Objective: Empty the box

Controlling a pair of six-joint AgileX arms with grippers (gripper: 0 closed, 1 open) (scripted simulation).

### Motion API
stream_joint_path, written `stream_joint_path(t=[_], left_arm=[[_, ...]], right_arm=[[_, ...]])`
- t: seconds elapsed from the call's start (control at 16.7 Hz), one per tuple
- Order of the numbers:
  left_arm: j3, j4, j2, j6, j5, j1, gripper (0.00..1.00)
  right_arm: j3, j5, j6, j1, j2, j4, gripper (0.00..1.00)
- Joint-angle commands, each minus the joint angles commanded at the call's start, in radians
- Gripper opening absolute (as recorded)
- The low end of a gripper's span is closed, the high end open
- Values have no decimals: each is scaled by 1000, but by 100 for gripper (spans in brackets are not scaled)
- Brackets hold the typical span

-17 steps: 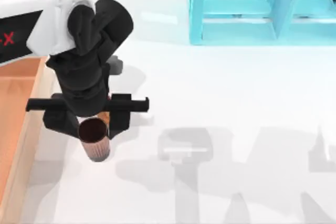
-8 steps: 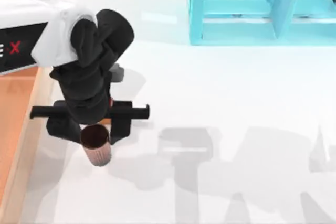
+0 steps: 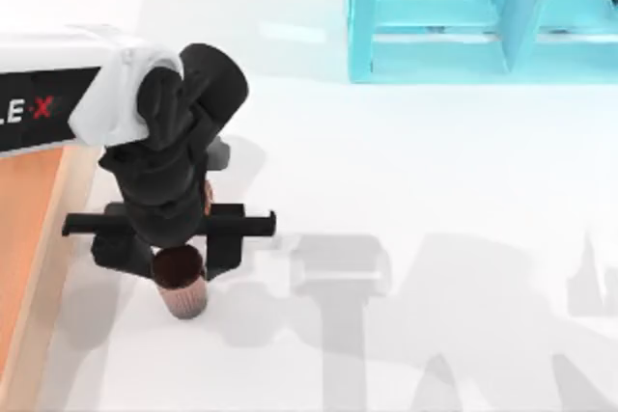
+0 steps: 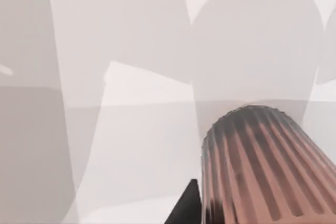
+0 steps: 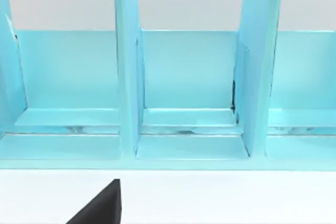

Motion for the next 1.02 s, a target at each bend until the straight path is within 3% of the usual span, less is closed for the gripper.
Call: stream_joint_path(t=[0.06, 0.84, 1.02], left_arm=[[0, 0, 0, 0, 0, 0, 0], [0, 0, 0, 0, 0, 0, 98], [0, 0, 0, 0, 0, 0, 100]], right_arm=[[0, 0, 0, 0, 0, 0, 100], [0, 0, 0, 0, 0, 0, 100], [0, 0, 0, 0, 0, 0, 100]])
